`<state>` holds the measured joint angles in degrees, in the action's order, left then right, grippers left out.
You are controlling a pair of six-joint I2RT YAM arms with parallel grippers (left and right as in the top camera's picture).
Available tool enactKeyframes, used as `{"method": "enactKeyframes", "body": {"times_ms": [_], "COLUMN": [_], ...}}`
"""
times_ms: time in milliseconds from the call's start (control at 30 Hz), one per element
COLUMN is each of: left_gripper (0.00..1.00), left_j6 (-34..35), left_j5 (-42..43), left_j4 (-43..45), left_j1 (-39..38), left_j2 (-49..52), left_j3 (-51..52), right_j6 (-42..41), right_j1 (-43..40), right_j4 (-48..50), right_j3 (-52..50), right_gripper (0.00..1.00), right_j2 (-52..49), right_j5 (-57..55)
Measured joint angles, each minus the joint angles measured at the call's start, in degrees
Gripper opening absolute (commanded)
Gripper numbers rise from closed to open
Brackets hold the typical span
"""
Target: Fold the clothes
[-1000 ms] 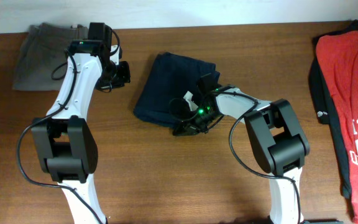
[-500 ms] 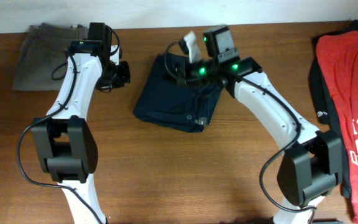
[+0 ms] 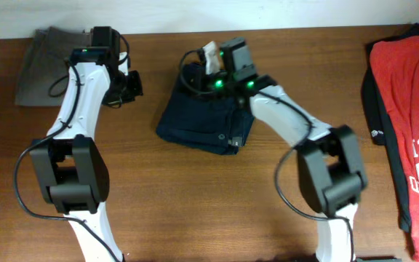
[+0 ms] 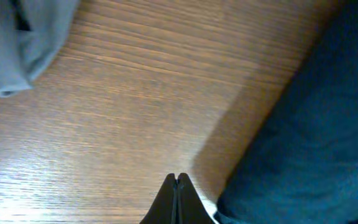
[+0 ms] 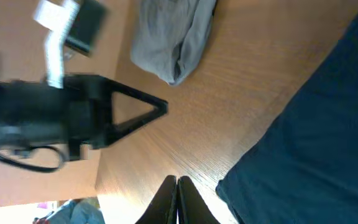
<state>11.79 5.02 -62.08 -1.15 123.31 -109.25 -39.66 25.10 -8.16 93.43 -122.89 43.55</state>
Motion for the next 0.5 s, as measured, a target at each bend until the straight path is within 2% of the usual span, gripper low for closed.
{"method": "enactKeyframes", "body": {"times_ms": [333,500], "left_gripper": [0.02,0.02], "left_j6": [0.0,0.0], "left_j5": [-0.2,-0.2], "left_j4": [-0.4,-0.4], "left_j1": [0.4,0.4], "left_j2": [0.0,0.0], "left_j3": [0.0,0.0], "right_j6": [-5.9,-7.5], "right_j1": [5.6,5.6], "right_j4": [2.9,3.7], "right_j3": [0.0,0.0], "right_gripper": [0.04,0.04], "right_j2": [-13.3,-14.2], "right_j5": [0.5,1.2]}}
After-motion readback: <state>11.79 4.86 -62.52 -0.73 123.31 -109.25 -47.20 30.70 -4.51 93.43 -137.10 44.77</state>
